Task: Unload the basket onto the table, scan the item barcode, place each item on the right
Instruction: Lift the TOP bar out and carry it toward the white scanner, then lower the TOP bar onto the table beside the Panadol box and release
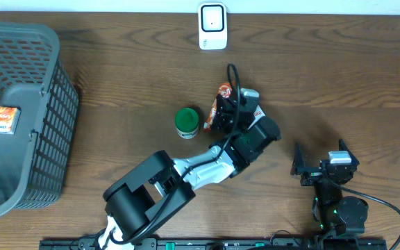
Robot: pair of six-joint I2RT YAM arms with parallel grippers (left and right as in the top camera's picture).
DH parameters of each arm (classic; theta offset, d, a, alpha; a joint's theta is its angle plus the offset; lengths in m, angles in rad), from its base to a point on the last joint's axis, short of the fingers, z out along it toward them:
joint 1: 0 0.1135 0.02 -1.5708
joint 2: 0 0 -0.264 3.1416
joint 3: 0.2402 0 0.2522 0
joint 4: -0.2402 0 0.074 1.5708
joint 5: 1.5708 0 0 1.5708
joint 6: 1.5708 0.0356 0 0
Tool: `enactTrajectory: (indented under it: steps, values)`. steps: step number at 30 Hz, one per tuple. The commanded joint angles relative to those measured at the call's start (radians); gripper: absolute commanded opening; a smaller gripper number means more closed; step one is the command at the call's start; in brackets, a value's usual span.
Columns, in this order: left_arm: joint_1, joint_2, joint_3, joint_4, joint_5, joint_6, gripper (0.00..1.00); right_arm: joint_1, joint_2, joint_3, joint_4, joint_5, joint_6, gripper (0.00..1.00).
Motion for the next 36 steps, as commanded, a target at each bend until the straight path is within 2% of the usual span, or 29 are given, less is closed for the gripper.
enactTrajectory:
  steps: [1, 3, 5, 6, 14, 17, 21, 23, 29, 32, 36]
  values:
    - [-0.024, 0.011, -0.001, 0.001, -0.035, 0.005, 0.17, 0.010, -0.005, -0.002, -0.003, 0.002, 0.016, 0.99]
    - [-0.031, 0.011, -0.001, 0.000, -0.035, 0.005, 0.17, 0.010, -0.005, -0.002, -0.003, 0.002, 0.016, 0.99]
    - [-0.037, 0.011, -0.001, -0.003, -0.035, 0.005, 0.27, 0.010, -0.005, -0.002, -0.003, 0.002, 0.016, 0.99]
    - [-0.040, 0.011, -0.001, -0.005, -0.035, 0.005, 0.29, 0.010, -0.005, -0.002, -0.003, 0.002, 0.016, 0.99]
    - [-0.079, 0.011, -0.001, -0.007, -0.037, 0.006, 0.33, 0.010, -0.005, -0.002, -0.003, 0.002, 0.016, 0.99]
    - [-0.088, 0.011, -0.001, -0.006, -0.086, 0.012, 0.43, 0.011, -0.005, -0.002, -0.003, 0.002, 0.016, 0.99]
    - [-0.091, 0.005, -0.001, -0.006, -0.098, 0.147, 0.59, 0.010, -0.005, -0.002, -0.003, 0.002, 0.016, 0.99]
    - [-0.095, -0.008, -0.001, -0.006, -0.098, 0.219, 0.63, 0.010, -0.005, -0.002, -0.003, 0.002, 0.016, 0.99]
    - [-0.108, -0.121, -0.001, -0.007, -0.097, 0.272, 0.77, 0.010, -0.005, -0.002, -0.003, 0.002, 0.016, 0.99]
    - [-0.100, -0.281, 0.000, -0.097, 0.032, 0.271, 0.83, 0.010, -0.005, -0.002, -0.003, 0.002, 0.016, 0.99]
    - [-0.040, -0.499, 0.001, -0.277, 0.311, 0.255, 0.90, 0.010, -0.005, -0.002, -0.003, 0.002, 0.016, 0.99]
